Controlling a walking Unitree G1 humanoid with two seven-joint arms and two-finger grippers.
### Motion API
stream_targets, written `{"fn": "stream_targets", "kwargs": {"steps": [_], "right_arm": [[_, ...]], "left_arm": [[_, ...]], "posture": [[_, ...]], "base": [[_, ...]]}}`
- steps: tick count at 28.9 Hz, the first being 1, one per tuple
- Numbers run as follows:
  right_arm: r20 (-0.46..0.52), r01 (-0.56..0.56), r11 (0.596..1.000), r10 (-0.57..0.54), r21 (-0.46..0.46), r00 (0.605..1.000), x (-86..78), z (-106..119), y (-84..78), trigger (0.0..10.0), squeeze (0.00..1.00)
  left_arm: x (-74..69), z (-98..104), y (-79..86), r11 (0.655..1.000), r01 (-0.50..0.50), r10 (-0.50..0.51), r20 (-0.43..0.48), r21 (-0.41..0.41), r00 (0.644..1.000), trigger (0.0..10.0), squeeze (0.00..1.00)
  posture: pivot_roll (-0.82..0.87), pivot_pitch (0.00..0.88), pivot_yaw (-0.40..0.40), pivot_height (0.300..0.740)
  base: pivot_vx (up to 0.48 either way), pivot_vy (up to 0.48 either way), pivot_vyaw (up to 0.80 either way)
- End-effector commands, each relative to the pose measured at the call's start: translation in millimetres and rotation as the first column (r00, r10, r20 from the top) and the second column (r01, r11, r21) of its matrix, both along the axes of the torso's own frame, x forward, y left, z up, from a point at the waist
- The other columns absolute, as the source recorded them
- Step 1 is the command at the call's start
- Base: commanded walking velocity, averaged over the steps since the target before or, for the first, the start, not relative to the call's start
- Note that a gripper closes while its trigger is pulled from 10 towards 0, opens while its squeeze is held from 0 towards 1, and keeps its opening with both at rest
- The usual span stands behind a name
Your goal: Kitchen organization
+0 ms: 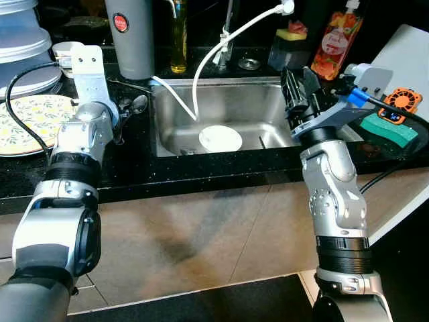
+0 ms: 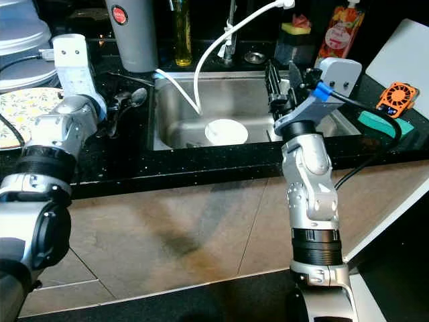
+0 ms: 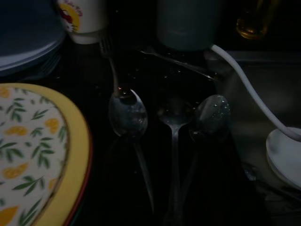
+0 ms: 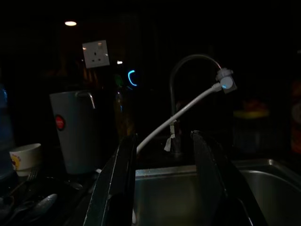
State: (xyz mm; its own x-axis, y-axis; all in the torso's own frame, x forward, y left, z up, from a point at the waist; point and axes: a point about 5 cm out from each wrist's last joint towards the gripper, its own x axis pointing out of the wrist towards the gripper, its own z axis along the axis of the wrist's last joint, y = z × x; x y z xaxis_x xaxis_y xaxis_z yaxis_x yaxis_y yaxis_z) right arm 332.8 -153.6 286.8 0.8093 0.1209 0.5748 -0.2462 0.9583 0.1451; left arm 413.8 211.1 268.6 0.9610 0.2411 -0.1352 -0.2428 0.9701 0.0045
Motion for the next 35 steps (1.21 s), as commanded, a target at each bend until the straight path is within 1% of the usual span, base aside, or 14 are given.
{"fn": "stream_targets", "kwargs": {"steps": [1,3,4,6,8,18,19,20,21,24,27,29,34,35], "right_arm": [[-0.003,0.014,1.000,-0.014,0.003,1.000,-6.4,-2,-3.2,10.0,0.00],[-0.007,0.023,1.000,-0.023,0.006,1.000,-9.4,-4,-3.9,10.0,0.00],[-0.014,0.029,1.000,-0.029,0.008,0.999,-12.1,-6,-4.8,10.0,0.00],[-0.019,0.032,0.999,-0.032,0.008,0.999,-14.1,-7,-5.2,10.0,0.00],[-0.029,0.038,0.999,-0.037,0.008,0.999,-15.6,-10,-6.4,10.0,0.00],[-0.055,0.043,0.999,-0.041,0.018,0.998,-21.3,-15,-4.2,10.0,0.00],[-0.059,0.043,0.999,-0.042,0.019,0.997,-22.1,-15,-3.9,10.0,0.00],[-0.061,0.043,0.999,-0.042,0.020,0.997,-22.6,-16,-3.8,10.0,0.00],[-0.064,0.043,0.999,-0.042,0.020,0.997,-22.8,-16,-3.7,10.0,0.00],[-0.070,0.043,0.999,-0.042,0.021,0.997,-22.3,-17,-3.9,10.0,0.00],[-0.072,0.042,0.999,-0.041,0.021,0.997,-21.4,-17,-4.1,10.0,0.00],[-0.071,0.040,0.999,-0.039,0.020,0.997,-20.2,-16,-4.1,10.0,0.00],[-0.068,0.037,0.999,-0.035,0.020,0.997,-17.6,-14,-4.0,10.0,0.00],[-0.065,0.035,0.999,-0.033,0.019,0.997,-16.8,-13,-3.8,10.0,0.00]], "left_arm": [[2.2,-3,-0.6,1.000,-0.012,0.012,-0.026,0.018,1.000,10.0,1.00],[2.7,-4,-0.1,1.000,-0.012,0.012,-0.040,0.021,0.999,10.0,1.00],[3.3,-6,-0.3,1.000,-0.005,0.006,-0.054,0.018,0.999,10.0,0.00],[4.1,-7,-0.1,1.000,-0.005,0.006,-0.063,0.014,0.998,10.0,0.00],[5.0,-9,-1.4,1.000,0.008,-0.011,-0.079,-0.029,0.997,10.0,0.00],[6.9,-14,-8.3,0.992,0.059,-0.071,-0.099,-0.115,0.993,10.0,0.00],[6.8,-15,-8.1,0.988,0.059,-0.074,-0.104,-0.143,0.992,6.4,0.00],[6.7,-16,-8.0,0.985,0.058,-0.076,-0.108,-0.161,0.991,6.4,0.00],[6.3,-18,-6.8,0.980,0.054,-0.077,-0.116,-0.190,0.990,0.0,0.00],[3.9,-26,0.5,0.973,0.011,-0.046,-0.150,-0.229,0.988,0.0,0.00],[2.9,-28,5.4,0.978,-0.017,-0.015,-0.156,-0.206,0.988,0.0,0.00],[2.4,-26,10.0,0.988,-0.039,0.016,-0.147,-0.152,0.989,0.0,0.00],[2.9,-19,12.9,0.992,-0.053,0.039,-0.117,-0.119,0.992,0.0,0.00],[3.4,-10,15.8,0.995,-0.071,0.065,-0.072,-0.076,0.995,0.0,0.00]], "posture": [[0.08,0.104,-0.032,0.740],[0.08,0.115,-0.028,0.740],[0.08,0.129,-0.025,0.740],[0.08,0.138,-0.023,0.740],[0.08,0.151,-0.015,0.740],[0.09,0.198,0.002,0.740],[0.09,0.203,0.003,0.740],[0.09,0.203,0.003,0.740],[0.09,0.205,0.004,0.740],[0.09,0.204,0.001,0.740],[0.10,0.200,-0.001,0.740],[0.10,0.197,-0.004,0.740],[0.10,0.180,-0.012,0.740],[0.10,0.174,-0.013,0.740]], "base": [[0.000,0.000,0.00],[0.000,0.000,0.00],[0.000,0.000,0.00],[0.000,0.000,0.00],[0.000,0.000,0.00],[0.000,0.000,0.00],[0.000,0.000,0.00],[0.000,0.000,0.00],[0.000,0.000,0.00],[0.000,0.000,0.00],[0.000,0.000,0.00],[0.000,0.000,0.00],[0.000,0.000,0.00],[0.000,0.000,0.00]]}}
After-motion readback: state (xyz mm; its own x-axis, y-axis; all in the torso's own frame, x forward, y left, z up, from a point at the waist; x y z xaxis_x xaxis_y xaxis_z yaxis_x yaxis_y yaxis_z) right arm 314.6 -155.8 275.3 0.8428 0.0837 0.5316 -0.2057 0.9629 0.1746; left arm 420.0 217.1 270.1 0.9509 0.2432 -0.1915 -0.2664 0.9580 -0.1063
